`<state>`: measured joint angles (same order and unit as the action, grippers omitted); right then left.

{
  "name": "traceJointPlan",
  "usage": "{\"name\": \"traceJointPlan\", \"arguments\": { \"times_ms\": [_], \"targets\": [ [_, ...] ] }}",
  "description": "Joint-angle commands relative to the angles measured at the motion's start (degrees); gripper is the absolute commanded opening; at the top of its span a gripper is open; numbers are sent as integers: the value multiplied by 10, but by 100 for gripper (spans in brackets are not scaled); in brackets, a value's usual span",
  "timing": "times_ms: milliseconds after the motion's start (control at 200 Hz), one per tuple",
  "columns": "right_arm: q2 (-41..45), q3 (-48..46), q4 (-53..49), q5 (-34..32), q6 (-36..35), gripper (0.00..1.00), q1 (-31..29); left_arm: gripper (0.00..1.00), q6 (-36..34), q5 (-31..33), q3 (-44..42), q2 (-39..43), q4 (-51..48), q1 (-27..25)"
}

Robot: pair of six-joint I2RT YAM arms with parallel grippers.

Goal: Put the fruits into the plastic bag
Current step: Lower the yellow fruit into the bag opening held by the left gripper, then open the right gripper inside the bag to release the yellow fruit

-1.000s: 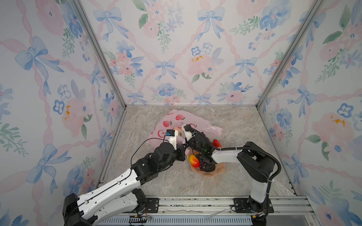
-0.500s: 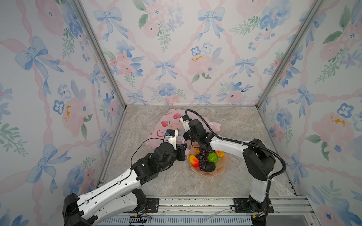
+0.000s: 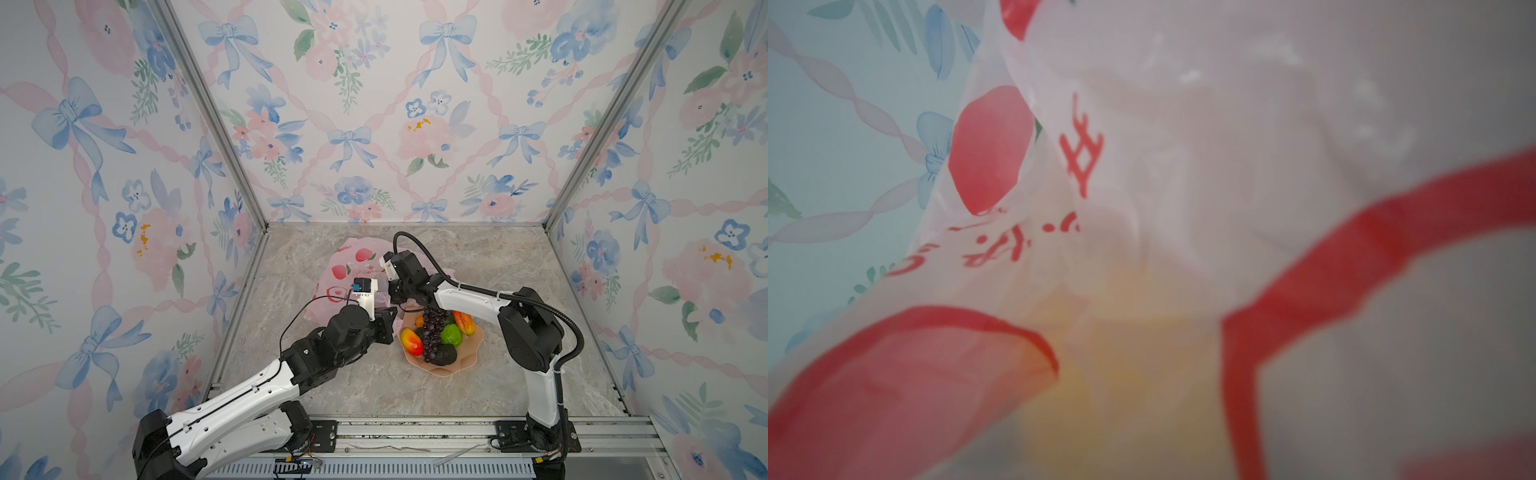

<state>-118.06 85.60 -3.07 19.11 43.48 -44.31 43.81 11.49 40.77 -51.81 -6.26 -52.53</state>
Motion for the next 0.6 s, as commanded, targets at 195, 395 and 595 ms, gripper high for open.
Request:
{"name": "traceJointPlan", "arguments": {
  "times_ms": [195,395,595],
  "targets": [
    [-23,21,-54,3,4,75,9,0,8,-1,-15,6,20,-2],
    [-24,29,-54,10,4,86,9,0,10,1,-21,11,22,-1],
    [-20,38,-40,31,-1,96,4,0,14,3,-25,17,22,-1]
  ]
}}
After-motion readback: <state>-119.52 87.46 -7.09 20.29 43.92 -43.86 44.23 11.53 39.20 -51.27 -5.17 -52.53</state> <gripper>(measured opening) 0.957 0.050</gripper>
